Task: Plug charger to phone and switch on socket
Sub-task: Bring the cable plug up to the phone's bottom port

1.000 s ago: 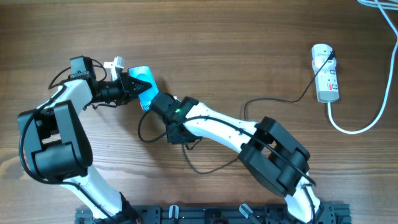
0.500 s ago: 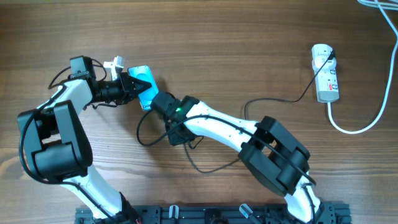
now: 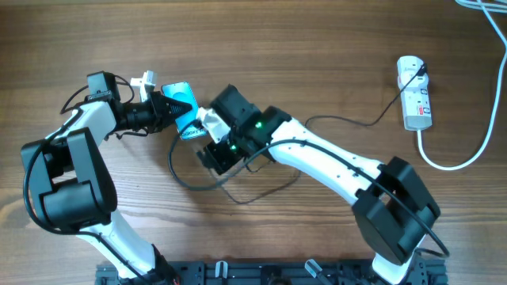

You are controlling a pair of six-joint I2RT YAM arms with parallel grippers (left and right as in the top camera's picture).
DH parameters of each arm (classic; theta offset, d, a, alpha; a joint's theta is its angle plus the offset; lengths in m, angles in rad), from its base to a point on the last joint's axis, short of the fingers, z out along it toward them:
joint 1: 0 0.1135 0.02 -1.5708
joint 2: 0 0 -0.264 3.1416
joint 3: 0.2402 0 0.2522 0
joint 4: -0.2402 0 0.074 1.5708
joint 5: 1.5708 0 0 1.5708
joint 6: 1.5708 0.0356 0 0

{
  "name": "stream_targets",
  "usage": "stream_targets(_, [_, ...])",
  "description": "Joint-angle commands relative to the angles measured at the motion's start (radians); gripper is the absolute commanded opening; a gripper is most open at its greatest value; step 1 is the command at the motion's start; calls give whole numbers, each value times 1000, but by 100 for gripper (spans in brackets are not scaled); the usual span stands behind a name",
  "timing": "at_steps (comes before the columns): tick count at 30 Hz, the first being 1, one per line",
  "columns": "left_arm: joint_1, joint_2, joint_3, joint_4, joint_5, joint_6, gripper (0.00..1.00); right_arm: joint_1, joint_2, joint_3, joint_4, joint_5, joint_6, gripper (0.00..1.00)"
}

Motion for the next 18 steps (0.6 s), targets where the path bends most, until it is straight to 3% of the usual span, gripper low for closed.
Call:
stream_targets(1, [3, -22, -2, 4, 53, 20, 4, 6, 11, -127, 188, -142, 44, 4])
stream_targets(4, [3, -22, -2, 4, 53, 20, 4, 6, 11, -177, 301, -134, 72, 4])
stream_targets(9, [3, -22, -2, 11, 53, 20, 4, 5, 11, -179, 321, 42, 188, 4])
stream_targets(18, [3, -22, -2, 14, 65, 20, 4, 5, 11, -179, 381, 112, 203, 4])
